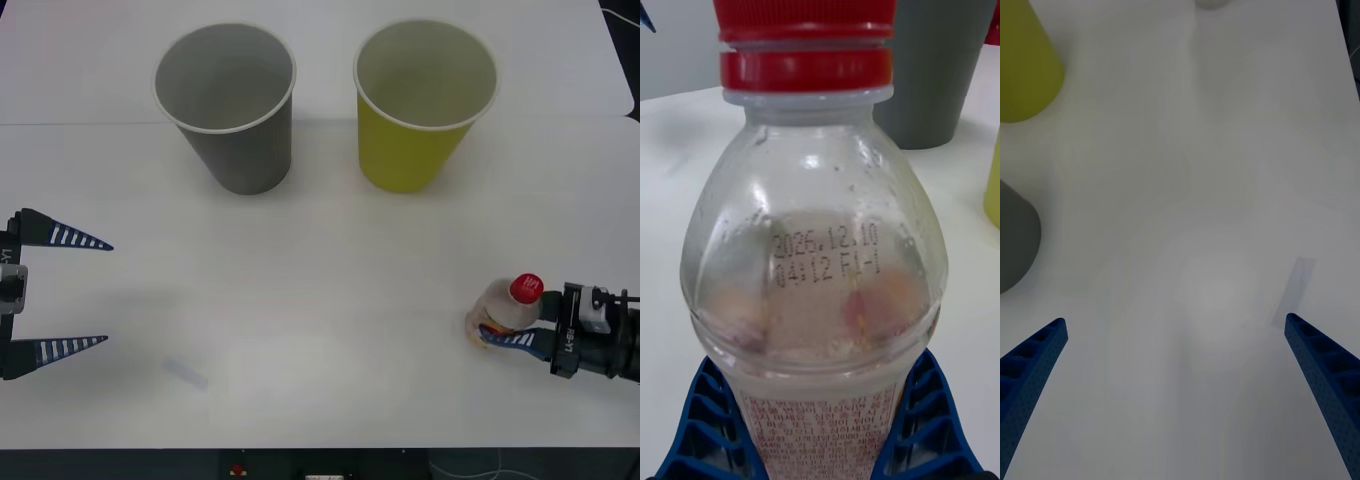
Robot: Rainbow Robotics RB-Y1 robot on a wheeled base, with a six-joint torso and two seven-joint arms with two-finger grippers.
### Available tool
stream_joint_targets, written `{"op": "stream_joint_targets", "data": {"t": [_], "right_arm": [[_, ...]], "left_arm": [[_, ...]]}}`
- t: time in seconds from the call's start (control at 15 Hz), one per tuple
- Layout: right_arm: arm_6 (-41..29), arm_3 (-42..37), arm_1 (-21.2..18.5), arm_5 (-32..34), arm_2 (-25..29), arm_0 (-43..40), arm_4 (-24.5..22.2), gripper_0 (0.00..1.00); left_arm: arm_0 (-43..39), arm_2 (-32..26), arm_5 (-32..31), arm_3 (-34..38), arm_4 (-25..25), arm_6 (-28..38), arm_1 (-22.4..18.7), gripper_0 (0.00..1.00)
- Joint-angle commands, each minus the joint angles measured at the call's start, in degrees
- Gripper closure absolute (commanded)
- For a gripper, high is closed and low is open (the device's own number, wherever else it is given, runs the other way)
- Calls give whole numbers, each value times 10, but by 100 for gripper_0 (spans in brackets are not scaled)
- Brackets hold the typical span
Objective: Put the can into the green bin and the plastic bottle into the gray bin
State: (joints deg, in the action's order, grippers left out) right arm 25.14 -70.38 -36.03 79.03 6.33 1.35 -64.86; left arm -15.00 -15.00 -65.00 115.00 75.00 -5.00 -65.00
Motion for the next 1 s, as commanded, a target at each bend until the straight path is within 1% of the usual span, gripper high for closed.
{"op": "stream_joint_targets", "data": {"t": [0.07,0.27,0.53,0.67,0.73,0.87,1.0], "right_arm": [[-55,-35,-17,7,-3,-4,0,100],[-142,-100,-41,-2,-4,-21,-1,100],[-279,-183,-84,-20,-11,-31,0,100],[-364,-245,-113,-46,-11,-35,-19,100],[-408,-288,-128,-77,-11,-44,-33,100],[-523,-369,-155,-124,-11,-56,-61,100],[-616,-424,-173,-150,-11,-56,-83,100]], "left_arm": [[0,0,0,0,0,0,0,0],[0,0,0,0,0,0,0,0],[0,0,0,0,0,0,0,0],[0,0,0,0,0,0,0,0],[0,0,0,0,0,0,0,0],[0,0,0,0,0,0,0,0],[0,0,0,0,0,0,0,0]]}}
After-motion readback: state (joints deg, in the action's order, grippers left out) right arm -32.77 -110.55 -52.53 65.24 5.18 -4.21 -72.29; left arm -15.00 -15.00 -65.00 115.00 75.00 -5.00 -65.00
